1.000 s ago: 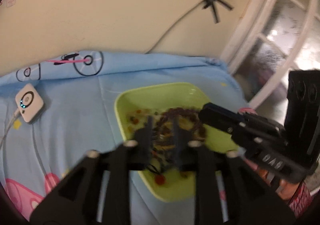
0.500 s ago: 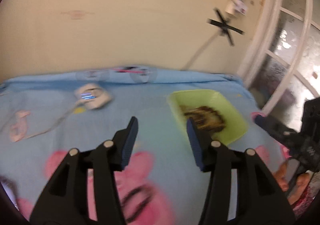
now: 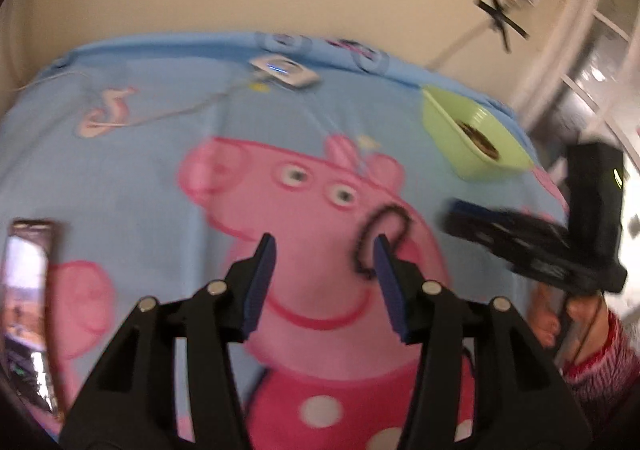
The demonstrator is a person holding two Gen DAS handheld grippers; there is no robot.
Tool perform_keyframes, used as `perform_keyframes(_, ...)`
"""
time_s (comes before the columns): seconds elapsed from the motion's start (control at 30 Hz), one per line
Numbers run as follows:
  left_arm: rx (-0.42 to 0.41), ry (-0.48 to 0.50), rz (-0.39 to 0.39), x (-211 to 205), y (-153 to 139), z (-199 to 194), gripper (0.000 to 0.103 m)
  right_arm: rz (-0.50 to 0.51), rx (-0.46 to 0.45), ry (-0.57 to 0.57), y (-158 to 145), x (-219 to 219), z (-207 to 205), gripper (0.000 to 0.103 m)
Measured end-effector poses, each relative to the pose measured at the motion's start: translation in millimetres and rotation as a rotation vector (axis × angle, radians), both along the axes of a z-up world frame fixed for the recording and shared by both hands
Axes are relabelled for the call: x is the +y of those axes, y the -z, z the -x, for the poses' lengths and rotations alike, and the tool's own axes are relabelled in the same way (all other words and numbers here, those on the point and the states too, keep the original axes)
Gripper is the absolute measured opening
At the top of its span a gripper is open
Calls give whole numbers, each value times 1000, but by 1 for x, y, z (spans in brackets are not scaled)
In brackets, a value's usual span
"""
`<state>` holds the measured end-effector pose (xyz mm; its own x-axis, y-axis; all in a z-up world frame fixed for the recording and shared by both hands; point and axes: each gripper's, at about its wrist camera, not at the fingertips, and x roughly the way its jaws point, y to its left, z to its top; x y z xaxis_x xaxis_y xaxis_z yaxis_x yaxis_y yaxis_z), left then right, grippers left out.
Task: Organize jewelry
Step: 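Move both grippers back to the dark bead bracelet left on the sheet, then grasp the dark bead bracelet with the left gripper while the right grips it too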
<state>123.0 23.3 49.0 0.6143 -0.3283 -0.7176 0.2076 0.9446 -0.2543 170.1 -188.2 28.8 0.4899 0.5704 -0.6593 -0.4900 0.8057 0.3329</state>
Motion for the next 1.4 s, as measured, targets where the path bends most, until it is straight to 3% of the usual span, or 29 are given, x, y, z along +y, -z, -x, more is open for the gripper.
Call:
perform_keyframes(0.23, 70, 32, -22, -28, 27, -23, 47, 108, 2, -40, 5, 27, -14, 3)
perform_keyframes(0.37, 27, 8, -155, -39, 34, -20, 21, 172, -4, -70, 18, 42, -22, 2)
perform_keyframes(0.47, 16, 16, -134, -36, 36, -19, 9, 201, -25, -88, 19, 46, -16, 0)
perform_keyframes(0.57, 19, 27, -92, -36, 35, -14, 8, 190, -37, -90, 20, 42, 1, 0)
perform_keyframes(0.8, 17, 152, 3, -63, 32, 15, 8, 112, -43, -31, 19, 8, 46, 0)
perform_keyframes(1.07, 15, 165, -23, -78, 38, 18, 9, 8, 14, 53, 25, -23, 51, 0)
perform_keyframes(1.4, 16, 169, 0, -74, 39, 17, 9, 22, 11, 53, 25, -22, 50, 0)
